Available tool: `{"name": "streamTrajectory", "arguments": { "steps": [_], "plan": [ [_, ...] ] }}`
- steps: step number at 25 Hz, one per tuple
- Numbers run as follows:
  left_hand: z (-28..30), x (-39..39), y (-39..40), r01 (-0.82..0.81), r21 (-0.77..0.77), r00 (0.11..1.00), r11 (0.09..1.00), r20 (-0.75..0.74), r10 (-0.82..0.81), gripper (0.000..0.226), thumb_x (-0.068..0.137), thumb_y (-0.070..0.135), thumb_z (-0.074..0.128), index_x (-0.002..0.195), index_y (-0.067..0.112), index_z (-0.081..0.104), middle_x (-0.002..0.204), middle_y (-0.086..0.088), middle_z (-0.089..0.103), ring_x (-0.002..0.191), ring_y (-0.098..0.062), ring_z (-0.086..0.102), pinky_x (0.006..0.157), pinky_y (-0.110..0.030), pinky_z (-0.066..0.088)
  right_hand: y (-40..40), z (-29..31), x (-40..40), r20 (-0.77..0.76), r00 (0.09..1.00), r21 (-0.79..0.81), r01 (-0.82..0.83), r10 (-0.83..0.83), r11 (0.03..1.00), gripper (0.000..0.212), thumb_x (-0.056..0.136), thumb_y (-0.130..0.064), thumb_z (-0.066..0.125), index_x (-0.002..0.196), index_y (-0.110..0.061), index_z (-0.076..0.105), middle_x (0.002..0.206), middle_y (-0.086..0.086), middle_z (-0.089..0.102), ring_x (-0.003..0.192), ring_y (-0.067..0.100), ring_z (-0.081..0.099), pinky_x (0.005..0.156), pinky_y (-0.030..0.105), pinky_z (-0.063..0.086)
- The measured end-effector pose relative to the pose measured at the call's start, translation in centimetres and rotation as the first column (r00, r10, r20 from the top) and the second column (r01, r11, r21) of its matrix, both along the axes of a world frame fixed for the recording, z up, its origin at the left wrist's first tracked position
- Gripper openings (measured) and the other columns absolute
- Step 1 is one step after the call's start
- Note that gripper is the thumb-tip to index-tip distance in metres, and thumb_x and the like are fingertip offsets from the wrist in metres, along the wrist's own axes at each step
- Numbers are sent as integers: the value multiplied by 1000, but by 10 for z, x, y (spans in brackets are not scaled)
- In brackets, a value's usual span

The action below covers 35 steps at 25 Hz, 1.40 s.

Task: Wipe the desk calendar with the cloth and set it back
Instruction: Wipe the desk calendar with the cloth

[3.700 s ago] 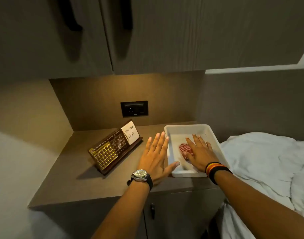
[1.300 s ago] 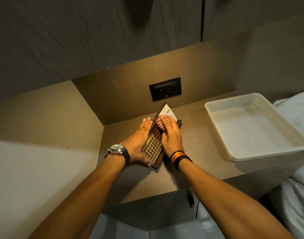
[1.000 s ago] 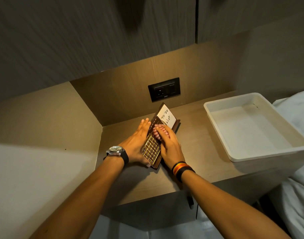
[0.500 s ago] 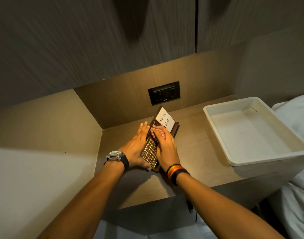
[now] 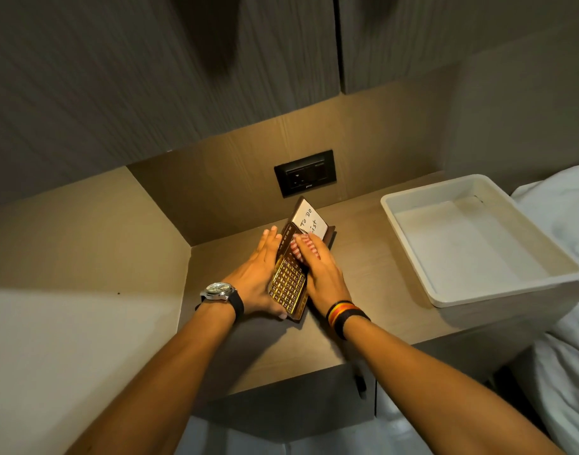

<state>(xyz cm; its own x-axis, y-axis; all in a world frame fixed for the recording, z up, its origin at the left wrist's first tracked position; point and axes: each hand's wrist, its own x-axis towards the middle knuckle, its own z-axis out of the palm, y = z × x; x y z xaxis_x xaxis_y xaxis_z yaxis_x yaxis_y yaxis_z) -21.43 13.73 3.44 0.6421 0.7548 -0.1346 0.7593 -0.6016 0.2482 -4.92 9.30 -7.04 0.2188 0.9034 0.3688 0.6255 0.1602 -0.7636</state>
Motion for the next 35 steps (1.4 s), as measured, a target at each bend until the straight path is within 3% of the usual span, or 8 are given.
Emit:
{"name": "streamTrajectory", "arguments": {
  "steps": [3, 7, 11, 16, 22, 26, 32, 35],
  "plan": [
    [0, 3, 0, -21, 3, 1000, 1000, -1, 21, 165, 45, 54, 98, 160, 25, -17, 169, 0, -22, 154, -18, -20, 122, -34, 1, 5, 9, -2, -73, 995, -66, 59, -64, 996, 77, 94, 4, 53, 158, -34, 35, 163, 2, 32, 150, 21, 35, 120, 43, 38],
    [0, 3, 1, -27, 4, 1000, 1000, 10, 27, 164, 46, 53, 98, 159, 28, -18, 169, 2, -22, 153, -17, -22, 121, -34, 1, -20, -6, -11, -44, 995, 6, -88, 88, 996, 70, 97, -15, 57, 158, -39, 32, 162, -1, 32, 147, 19, 38, 117, 39, 41],
    [-1, 5, 0, -38, 13, 999, 999, 5, 38, 164, 46, 54, 98, 159, 26, -17, 169, 0, -21, 152, -17, -22, 122, -36, 2, 12, 12, 6, -130, 989, -94, 64, -76, 994, 73, 96, 4, 50, 157, -35, 39, 159, 1, 36, 144, 22, 42, 115, 43, 45],
    [-1, 3, 2, -36, 12, 999, 999, 10, 35, 165, 45, 53, 99, 160, 22, -16, 170, -2, -21, 151, -17, -23, 121, -34, -1, -30, -13, -33, -149, 989, -19, 5, -8, 1000, 75, 96, -7, 57, 156, -44, 31, 159, -6, 33, 146, 15, 39, 115, 34, 41],
    [0, 4, -1, -43, 17, 999, 999, 10, 43, 165, 46, 50, 100, 161, 16, -13, 170, -5, -20, 153, -17, -21, 122, -33, -1, -11, 2, -23, -182, 978, -69, 90, -102, 994, 71, 95, 2, 52, 156, -34, 40, 159, -2, 35, 147, 18, 39, 117, 41, 43],
    [-1, 2, 1, -43, 19, 999, 999, 23, 43, 163, 47, 48, 99, 160, 20, -15, 170, -3, -20, 152, -15, -22, 121, -34, 0, -57, -17, -53, -106, 994, -2, -18, 17, 1000, 75, 93, -12, 59, 156, -42, 32, 159, -8, 34, 147, 10, 36, 119, 31, 36],
    [-1, 5, 1, -43, 22, 999, 999, 18, 43, 166, 45, 53, 99, 161, 14, -13, 170, -7, -20, 155, -21, -19, 124, -33, 0, -4, 22, -16, -150, 987, -44, 49, -55, 998, 72, 89, 7, 51, 152, -30, 48, 155, 2, 41, 145, 22, 41, 118, 44, 40],
    [-1, 5, -2, -56, 16, 998, 998, 31, 56, 166, 45, 52, 99, 161, 14, -13, 170, -8, -19, 155, -23, -18, 127, -37, 4, 6, 33, -20, -80, 997, 5, 20, -19, 1000, 64, 90, -6, 47, 150, -30, 50, 151, 1, 45, 141, 21, 44, 118, 40, 39]
  ]
}}
